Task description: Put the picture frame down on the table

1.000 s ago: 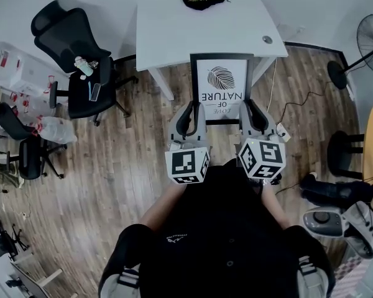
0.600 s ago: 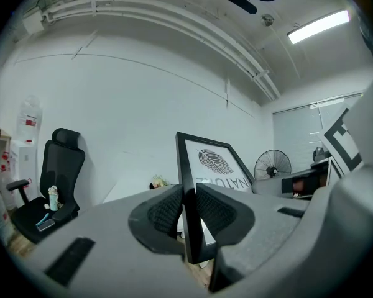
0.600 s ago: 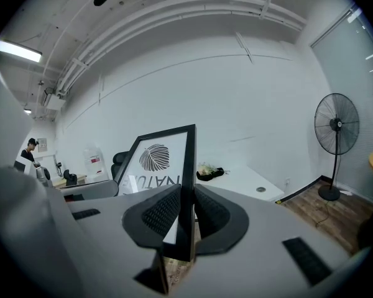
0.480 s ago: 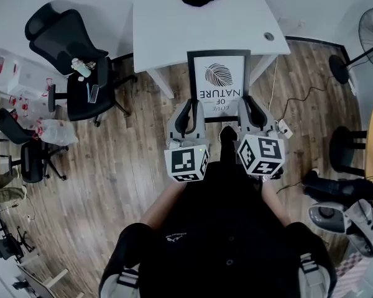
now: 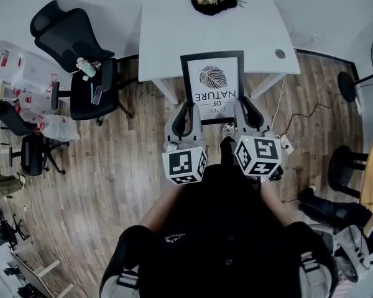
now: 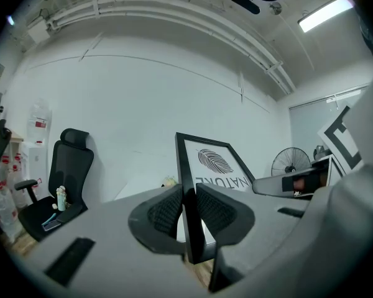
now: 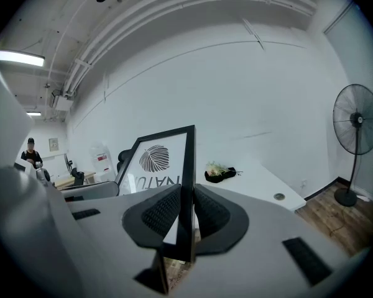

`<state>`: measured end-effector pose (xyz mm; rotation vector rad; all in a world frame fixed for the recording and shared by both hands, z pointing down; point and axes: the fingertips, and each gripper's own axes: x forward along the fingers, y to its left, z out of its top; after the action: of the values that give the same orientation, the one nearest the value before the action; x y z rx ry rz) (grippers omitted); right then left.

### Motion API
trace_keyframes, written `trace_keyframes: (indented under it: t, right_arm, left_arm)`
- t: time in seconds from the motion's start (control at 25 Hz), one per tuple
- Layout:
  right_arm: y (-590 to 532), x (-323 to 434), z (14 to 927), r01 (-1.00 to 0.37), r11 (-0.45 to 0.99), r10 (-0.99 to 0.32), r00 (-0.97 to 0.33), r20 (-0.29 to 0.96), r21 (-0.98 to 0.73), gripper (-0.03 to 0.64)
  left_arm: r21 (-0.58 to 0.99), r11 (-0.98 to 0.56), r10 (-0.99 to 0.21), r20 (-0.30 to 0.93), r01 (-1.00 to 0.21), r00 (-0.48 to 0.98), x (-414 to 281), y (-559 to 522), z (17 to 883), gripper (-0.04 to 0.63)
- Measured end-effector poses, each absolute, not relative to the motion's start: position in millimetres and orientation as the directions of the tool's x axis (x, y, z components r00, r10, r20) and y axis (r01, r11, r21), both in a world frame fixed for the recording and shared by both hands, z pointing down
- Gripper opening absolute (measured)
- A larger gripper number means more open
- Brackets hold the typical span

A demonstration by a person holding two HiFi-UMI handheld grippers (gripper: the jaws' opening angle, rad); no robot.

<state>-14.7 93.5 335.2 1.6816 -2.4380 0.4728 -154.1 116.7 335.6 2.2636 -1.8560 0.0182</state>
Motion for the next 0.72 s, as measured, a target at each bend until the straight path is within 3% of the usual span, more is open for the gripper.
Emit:
trace_keyframes:
  t: [0.72]
  right_arm:
    - [-55.0,33.8,340.7,-0.896,0.385,-0.844,-0.439,0.309,-0.221,0.067]
  left_arm:
    - [0.131,-0.092,-0.980,0.162,-0.987,0.113,-101.9,-16.0,331.9,0.074]
